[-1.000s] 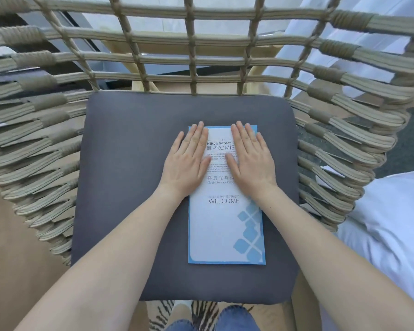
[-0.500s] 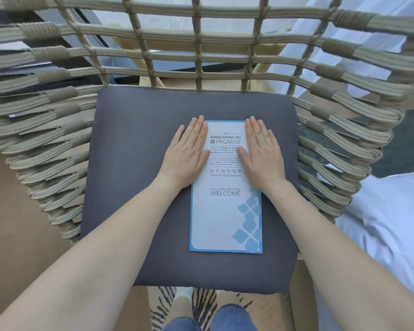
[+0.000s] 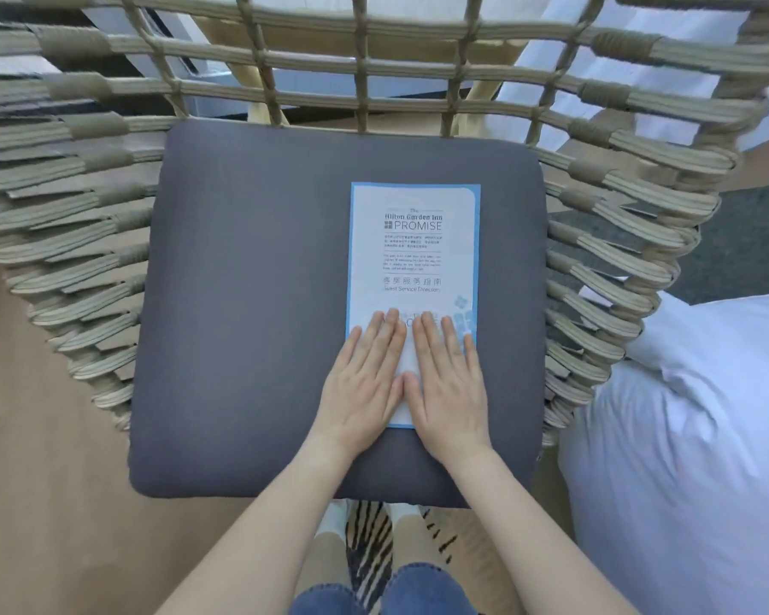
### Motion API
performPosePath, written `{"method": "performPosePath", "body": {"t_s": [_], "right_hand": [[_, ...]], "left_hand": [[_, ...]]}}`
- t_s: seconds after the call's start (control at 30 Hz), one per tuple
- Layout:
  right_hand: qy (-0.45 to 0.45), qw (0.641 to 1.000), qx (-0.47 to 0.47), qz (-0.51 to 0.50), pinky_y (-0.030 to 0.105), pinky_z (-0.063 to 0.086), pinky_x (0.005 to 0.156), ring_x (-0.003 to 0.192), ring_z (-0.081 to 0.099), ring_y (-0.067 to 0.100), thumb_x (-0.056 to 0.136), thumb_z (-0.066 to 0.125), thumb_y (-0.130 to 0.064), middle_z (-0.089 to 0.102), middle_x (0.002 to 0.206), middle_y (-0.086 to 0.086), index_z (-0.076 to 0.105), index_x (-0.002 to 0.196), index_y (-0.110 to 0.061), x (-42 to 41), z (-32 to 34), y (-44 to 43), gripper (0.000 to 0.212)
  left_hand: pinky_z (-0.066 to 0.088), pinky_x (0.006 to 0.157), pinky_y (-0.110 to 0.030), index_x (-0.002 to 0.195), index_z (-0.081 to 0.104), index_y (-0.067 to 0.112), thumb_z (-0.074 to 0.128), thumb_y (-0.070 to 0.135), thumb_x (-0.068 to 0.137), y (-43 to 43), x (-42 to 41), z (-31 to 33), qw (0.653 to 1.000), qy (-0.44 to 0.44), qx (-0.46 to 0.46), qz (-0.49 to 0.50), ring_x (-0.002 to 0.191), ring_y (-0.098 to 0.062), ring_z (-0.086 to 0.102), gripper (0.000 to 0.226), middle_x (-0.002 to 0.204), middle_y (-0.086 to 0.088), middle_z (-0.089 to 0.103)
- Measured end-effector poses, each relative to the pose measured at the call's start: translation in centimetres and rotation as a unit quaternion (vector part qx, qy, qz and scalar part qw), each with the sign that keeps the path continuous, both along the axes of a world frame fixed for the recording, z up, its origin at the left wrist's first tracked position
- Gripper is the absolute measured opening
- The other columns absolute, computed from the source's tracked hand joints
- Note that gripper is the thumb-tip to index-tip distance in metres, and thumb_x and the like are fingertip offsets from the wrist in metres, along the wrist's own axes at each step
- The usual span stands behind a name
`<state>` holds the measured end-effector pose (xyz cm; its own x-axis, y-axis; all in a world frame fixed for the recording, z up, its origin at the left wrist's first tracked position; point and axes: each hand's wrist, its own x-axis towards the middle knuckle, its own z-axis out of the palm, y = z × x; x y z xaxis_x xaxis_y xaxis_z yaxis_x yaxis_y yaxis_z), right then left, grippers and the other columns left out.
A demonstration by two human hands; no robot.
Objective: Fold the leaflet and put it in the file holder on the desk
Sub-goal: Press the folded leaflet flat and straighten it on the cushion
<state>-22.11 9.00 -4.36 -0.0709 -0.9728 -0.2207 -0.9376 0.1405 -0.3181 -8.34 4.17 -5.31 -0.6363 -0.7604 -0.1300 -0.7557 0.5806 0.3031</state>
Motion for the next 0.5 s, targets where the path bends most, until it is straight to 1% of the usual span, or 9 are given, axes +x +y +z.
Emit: {"method": "performPosePath", "body": {"t_s": [0.13, 0.2, 0.27, 0.37, 0.5], "right_hand": [[0.018, 1.0, -0.009, 0.011, 0.042, 0.008, 0.123, 0.151, 0.02, 0.025, 0.1, 0.033, -0.036, 0.02, 0.161, 0.003, 0.032, 0.153, -0.007, -0.1, -1.5, 0.0, 0.061], [0.018, 1.0, -0.015, 0.007, 0.04, 0.01, 0.123, 0.15, 0.023, 0.025, 0.1, 0.034, -0.035, 0.023, 0.161, 0.004, 0.032, 0.153, -0.008, -0.6, -1.3, 0.3, 0.06], [0.019, 1.0, -0.015, -0.003, 0.039, 0.012, 0.123, 0.15, 0.024, 0.025, 0.099, 0.035, -0.033, 0.024, 0.161, 0.006, 0.03, 0.154, -0.007, -1.4, -1.1, 0.8, 0.061], [0.028, 0.999, -0.01, -0.016, 0.04, 0.016, 0.122, 0.15, 0.025, 0.025, 0.097, 0.038, -0.035, 0.026, 0.161, 0.009, 0.029, 0.154, -0.005, -2.7, -0.8, 1.6, 0.065], [0.041, 0.999, -0.012, -0.016, 0.037, 0.009, 0.123, 0.15, 0.022, 0.024, 0.097, 0.038, -0.036, 0.026, 0.162, 0.011, 0.027, 0.155, -0.005, -2.7, -1.5, 1.8, 0.067]], "left_hand": [[0.019, 0.119, -0.045, 0.149, 0.029, 0.0, 0.027, 0.029, 0.1, -0.1, 0.2, -1.1, 1.0, -0.004, 0.006, 0.0, 0.146, -0.032, 0.025, 0.057, 0.157, -0.017, 0.027], [0.019, 0.12, -0.043, 0.15, 0.028, 0.001, 0.03, 0.029, 0.1, -0.2, 1.0, -0.8, 1.0, -0.002, 0.008, -0.006, 0.147, -0.029, 0.024, 0.058, 0.158, -0.016, 0.026], [0.018, 0.12, -0.042, 0.15, 0.028, 0.0, 0.031, 0.029, 0.099, -0.4, 2.5, -0.6, 1.0, -0.017, 0.003, -0.013, 0.147, -0.028, 0.024, 0.058, 0.158, -0.016, 0.026], [0.019, 0.119, -0.043, 0.149, 0.028, -0.002, 0.03, 0.03, 0.099, -0.7, 5.0, -0.3, 0.999, -0.039, 0.003, -0.007, 0.146, -0.03, 0.026, 0.059, 0.158, -0.018, 0.025], [0.017, 0.12, -0.043, 0.15, 0.025, -0.002, 0.028, 0.031, 0.099, -0.6, 5.5, -1.2, 0.999, -0.034, 0.006, -0.008, 0.147, -0.03, 0.022, 0.06, 0.159, -0.016, 0.019]]}}
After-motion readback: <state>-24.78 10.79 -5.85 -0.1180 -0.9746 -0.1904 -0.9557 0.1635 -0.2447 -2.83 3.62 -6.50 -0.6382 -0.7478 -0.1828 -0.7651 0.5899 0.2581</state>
